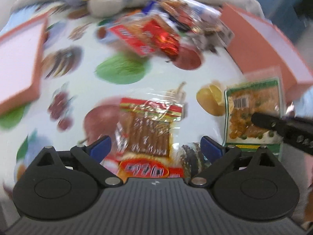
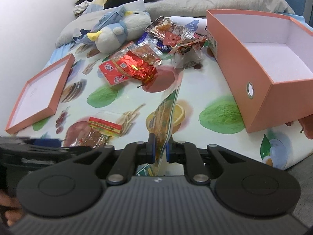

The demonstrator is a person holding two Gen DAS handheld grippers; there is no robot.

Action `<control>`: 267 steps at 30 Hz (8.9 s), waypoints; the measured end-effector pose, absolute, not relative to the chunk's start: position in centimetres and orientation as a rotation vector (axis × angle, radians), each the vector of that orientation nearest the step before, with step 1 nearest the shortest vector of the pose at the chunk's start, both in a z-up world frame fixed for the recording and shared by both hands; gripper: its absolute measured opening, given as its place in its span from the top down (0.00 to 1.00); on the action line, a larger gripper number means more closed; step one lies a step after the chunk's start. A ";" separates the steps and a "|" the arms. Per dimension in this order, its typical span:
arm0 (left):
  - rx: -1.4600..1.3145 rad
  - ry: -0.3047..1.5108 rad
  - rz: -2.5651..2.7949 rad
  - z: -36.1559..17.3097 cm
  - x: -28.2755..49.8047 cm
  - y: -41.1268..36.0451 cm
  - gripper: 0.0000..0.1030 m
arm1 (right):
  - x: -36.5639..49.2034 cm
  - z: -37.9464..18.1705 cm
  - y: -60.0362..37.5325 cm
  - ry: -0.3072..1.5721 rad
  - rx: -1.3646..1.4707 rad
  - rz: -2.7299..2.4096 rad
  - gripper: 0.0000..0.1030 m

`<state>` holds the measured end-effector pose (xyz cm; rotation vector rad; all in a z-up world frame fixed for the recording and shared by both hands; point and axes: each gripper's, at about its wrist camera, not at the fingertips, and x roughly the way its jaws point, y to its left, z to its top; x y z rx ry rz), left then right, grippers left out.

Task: Organize snacks

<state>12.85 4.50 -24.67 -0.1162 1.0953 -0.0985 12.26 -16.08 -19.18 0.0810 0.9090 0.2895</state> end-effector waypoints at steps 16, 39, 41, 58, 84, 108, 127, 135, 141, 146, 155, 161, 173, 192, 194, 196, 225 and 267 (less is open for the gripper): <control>0.021 1.145 -0.050 -28.9 15.5 3.1 0.05 | 12.2 -19.5 -16.7 0.914 0.094 0.288 0.87; -0.109 1.113 -0.012 -27.2 16.1 4.4 0.82 | 12.2 -19.1 -16.0 0.882 0.035 0.308 0.88; -0.144 1.110 -0.014 -27.2 16.1 4.9 0.82 | 12.3 -19.0 -16.1 0.877 0.036 0.308 0.88; -0.732 1.075 -0.010 -27.5 12.8 12.8 0.44 | 14.4 -17.2 -16.9 0.847 0.153 0.416 0.88; -1.055 1.100 -0.130 -31.2 15.0 13.3 0.33 | 17.1 -25.4 -15.9 1.046 0.146 0.452 0.88; -1.374 1.066 -0.308 -33.9 14.1 13.3 0.33 | 17.1 -26.1 -17.1 1.029 0.230 0.458 0.88; -0.805 1.104 -0.110 -30.2 15.7 7.8 1.00 | 16.5 -24.0 -17.5 0.968 0.150 0.428 0.88; -0.568 1.033 -0.136 -24.2 16.3 4.8 1.00 | 16.4 -19.9 -18.1 0.882 0.039 0.380 0.90; -0.483 0.995 -0.157 -20.8 17.6 3.3 1.00 | 16.8 -17.3 -18.7 0.821 -0.023 0.347 0.90; -0.441 0.976 -0.178 -18.5 19.1 2.2 1.00 | 17.3 -15.6 -19.4 0.788 -0.047 0.329 0.90; -0.352 0.910 -0.242 -12.2 23.1 -0.3 1.00 | 19.4 -10.2 -21.1 0.679 -0.086 0.294 0.90; -0.301 0.825 -0.310 -5.8 26.8 -3.3 1.00 | 21.0 -5.1 -22.9 0.572 -0.087 0.235 0.90; -0.232 0.745 -0.437 1.7 32.5 -11.8 1.00 | 23.6 0.1 -29.9 0.426 -0.068 0.039 0.90; -0.096 1.016 -0.495 -11.1 39.9 -23.3 1.00 | 27.6 -12.8 -38.4 0.680 0.021 -0.100 0.90; -0.097 1.041 -0.485 -12.6 40.3 -23.5 1.00 | 27.9 -14.0 -38.5 0.696 0.041 -0.099 0.90; -0.101 1.070 -0.482 -13.9 40.6 -23.6 1.00 | 28.1 -14.9 -38.5 0.715 0.054 -0.096 0.89; -0.129 0.831 -0.410 -3.9 33.3 -14.9 0.52 | 22.7 -5.9 -34.7 0.496 0.089 0.003 0.53; -0.038 0.634 -0.090 -9.8 10.0 -0.9 0.05 | 8.7 -11.5 -22.0 0.516 0.130 0.240 0.53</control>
